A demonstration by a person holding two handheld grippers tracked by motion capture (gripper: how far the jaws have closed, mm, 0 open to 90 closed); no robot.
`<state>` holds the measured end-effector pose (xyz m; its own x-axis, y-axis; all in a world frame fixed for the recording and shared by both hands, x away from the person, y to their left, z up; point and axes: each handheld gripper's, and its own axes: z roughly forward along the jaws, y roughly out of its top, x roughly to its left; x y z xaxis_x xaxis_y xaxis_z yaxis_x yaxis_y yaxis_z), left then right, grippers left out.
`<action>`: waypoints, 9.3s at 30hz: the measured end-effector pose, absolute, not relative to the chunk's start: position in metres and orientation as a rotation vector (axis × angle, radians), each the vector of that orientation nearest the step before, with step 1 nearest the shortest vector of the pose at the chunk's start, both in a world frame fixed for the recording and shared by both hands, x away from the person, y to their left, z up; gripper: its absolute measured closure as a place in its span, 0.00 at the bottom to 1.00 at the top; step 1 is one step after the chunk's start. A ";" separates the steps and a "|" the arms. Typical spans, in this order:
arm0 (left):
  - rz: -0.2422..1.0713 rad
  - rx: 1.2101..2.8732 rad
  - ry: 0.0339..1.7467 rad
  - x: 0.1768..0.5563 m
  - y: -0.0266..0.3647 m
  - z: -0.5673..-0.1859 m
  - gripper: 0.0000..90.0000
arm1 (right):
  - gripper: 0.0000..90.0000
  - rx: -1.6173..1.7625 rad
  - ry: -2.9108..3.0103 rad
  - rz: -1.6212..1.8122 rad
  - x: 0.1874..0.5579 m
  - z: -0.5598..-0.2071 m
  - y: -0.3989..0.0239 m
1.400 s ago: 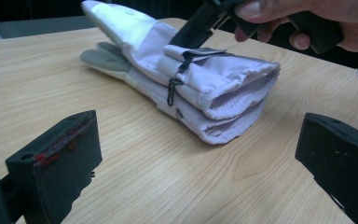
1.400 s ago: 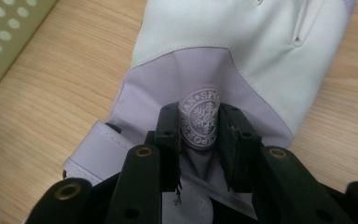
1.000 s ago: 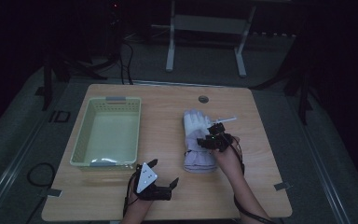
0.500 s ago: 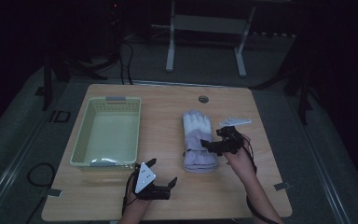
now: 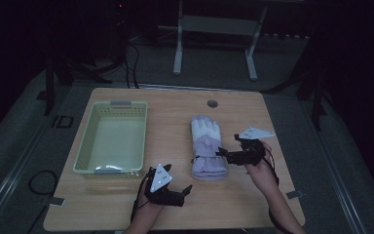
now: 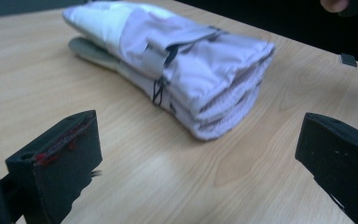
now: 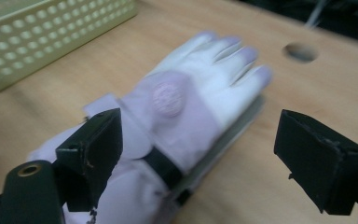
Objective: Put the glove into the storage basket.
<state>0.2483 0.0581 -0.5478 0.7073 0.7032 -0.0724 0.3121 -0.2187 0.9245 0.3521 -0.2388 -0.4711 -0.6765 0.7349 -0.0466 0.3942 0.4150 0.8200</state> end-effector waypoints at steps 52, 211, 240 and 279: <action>-0.049 1.960 1.122 0.352 0.006 -0.564 0.32 | 0.62 1.604 2.484 1.317 0.418 -0.554 -0.242; 0.221 2.081 1.386 0.347 0.285 -0.508 0.04 | 0.25 1.010 2.680 1.043 0.403 -0.478 0.074; 0.424 1.940 1.223 0.322 0.235 -0.477 0.02 | 0.20 0.944 2.611 1.074 0.402 -0.472 0.013; 0.255 1.994 0.886 0.311 0.111 -0.486 0.02 | 0.19 1.038 2.538 1.113 0.382 -0.495 -0.123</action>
<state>0.3110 0.1110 -0.4861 0.7206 0.6747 -0.1598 0.4868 -0.3281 0.8096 0.3823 -0.1229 -0.4955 -0.7396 0.6647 0.1062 0.5284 0.4756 0.7032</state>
